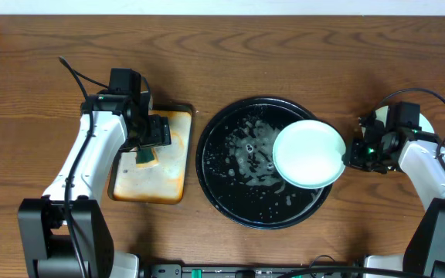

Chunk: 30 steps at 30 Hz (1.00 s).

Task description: Clean dirty plates on tray and stack at the side

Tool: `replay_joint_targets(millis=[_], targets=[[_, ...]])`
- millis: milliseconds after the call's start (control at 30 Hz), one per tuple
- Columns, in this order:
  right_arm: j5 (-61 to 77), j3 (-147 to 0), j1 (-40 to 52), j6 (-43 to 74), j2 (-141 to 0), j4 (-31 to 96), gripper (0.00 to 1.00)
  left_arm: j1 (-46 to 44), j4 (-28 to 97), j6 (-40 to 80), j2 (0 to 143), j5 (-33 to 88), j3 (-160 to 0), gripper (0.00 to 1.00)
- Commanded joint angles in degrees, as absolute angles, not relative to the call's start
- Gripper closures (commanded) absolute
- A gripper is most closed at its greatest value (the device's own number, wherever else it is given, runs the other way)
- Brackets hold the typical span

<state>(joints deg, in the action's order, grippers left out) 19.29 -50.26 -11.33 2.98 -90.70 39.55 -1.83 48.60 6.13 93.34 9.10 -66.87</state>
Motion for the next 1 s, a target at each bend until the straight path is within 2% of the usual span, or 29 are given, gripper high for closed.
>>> replay_joint_targets(millis=[0,100,167,200,300,533,833,967], targets=[[18.68,-49.52,-11.9,2.92,-90.85,39.31,0.73,-1.83,48.71,5.82,93.97,9.45,-66.43,0.17],[18.65,-47.42,-11.92,2.94,-91.31,37.36,0.64,-1.83,48.71,5.8,93.97,9.45,-66.43,0.17],[18.68,-45.6,-11.92,3.84,-91.31,35.09,0.65,-1.83,48.71,5.82,93.97,9.45,-66.43,0.17],[18.7,-44.84,-11.92,4.01,-91.31,33.89,0.68,-1.83,48.71,5.82,93.97,9.45,-66.43,0.17],[18.65,-44.03,-11.92,5.78,-91.31,32.45,0.99,-1.83,48.71,5.82,93.97,9.45,-66.43,0.17],[18.2,-44.84,-11.86,5.76,-86.67,33.26,0.99,-1.83,48.71,5.82,93.97,9.45,-66.43,0.17],[17.28,-45.01,-6.52,3.62,-67.66,33.04,0.99,-1.83,48.71,5.82,93.97,9.45,-66.43,0.17],[4.6,-45.01,0.99,3.09,-60.2,33.19,0.99,-1.83,48.71,5.82,93.97,9.45,-66.43,0.17]])
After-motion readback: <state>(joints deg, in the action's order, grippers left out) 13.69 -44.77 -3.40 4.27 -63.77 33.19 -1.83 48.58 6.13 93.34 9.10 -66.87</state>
